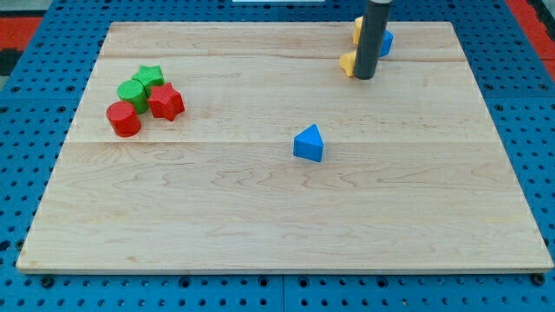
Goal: Keep blue triangle on left side of blue cube
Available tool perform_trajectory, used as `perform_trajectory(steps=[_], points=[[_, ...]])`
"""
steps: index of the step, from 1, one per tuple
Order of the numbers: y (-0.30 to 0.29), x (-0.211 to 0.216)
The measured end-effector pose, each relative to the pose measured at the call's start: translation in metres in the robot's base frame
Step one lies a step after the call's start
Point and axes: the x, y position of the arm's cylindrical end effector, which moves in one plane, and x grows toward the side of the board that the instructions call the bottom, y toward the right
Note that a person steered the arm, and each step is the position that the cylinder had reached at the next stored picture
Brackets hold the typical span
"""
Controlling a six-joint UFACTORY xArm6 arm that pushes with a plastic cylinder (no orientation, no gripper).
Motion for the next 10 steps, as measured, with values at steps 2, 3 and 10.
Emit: perform_trajectory(steps=[2,3,10], points=[[0.010,0.142],[-0.024,0.152],[-0.134,0.116]])
